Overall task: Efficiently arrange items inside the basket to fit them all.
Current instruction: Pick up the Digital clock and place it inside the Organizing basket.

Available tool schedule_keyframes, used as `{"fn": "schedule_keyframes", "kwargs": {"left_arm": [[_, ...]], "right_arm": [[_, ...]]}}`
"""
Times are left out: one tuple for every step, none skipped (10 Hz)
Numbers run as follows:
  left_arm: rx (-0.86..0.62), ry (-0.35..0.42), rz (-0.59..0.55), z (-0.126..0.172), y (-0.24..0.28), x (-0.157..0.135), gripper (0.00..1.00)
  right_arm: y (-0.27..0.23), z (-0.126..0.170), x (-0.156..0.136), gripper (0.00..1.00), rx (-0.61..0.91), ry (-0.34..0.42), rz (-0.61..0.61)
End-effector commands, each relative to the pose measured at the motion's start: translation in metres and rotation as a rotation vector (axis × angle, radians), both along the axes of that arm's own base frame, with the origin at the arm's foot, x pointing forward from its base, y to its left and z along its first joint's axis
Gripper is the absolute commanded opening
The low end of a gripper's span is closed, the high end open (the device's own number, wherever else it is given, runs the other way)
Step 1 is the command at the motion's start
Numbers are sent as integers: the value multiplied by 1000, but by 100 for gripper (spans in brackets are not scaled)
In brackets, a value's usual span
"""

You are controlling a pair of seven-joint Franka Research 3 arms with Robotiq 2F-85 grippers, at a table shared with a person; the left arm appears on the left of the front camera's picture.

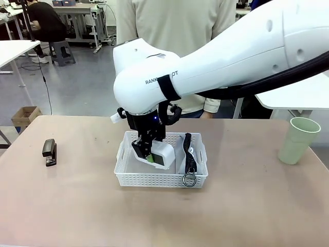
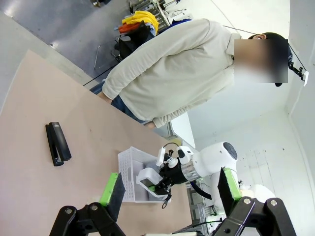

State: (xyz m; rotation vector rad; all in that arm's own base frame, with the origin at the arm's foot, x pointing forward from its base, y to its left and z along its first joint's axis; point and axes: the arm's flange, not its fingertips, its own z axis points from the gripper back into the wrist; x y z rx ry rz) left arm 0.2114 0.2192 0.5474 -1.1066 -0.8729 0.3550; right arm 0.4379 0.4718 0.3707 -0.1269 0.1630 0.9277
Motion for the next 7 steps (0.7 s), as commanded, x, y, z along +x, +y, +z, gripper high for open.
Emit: {"fn": "schedule_keyframes", "kwargs": {"left_arm": [[4,-26,-3,1,-1,0,100],[4,-26,-3,1,-1,0,100],[4,-26,-3,1,-1,0,100],[4,-26,-3,1,-1,0,100],[4,-26,-3,1,-1,0,100],[4,-26,-3,1,-1,0,100],[4,-26,-3,1,-1,0,100]], "right_arm": [[-1,-1,13,50,37,3,3],[-5,-10,18,50,70,-1,-6],[-9,-16,21,50,100,27,4],[-12,-20,23,50,120,36,14],[-12,-21,24,50,122,19,16],[-12,-22,27,50,108,11,15],[-12,-24,29,50,109,10,13]]}}
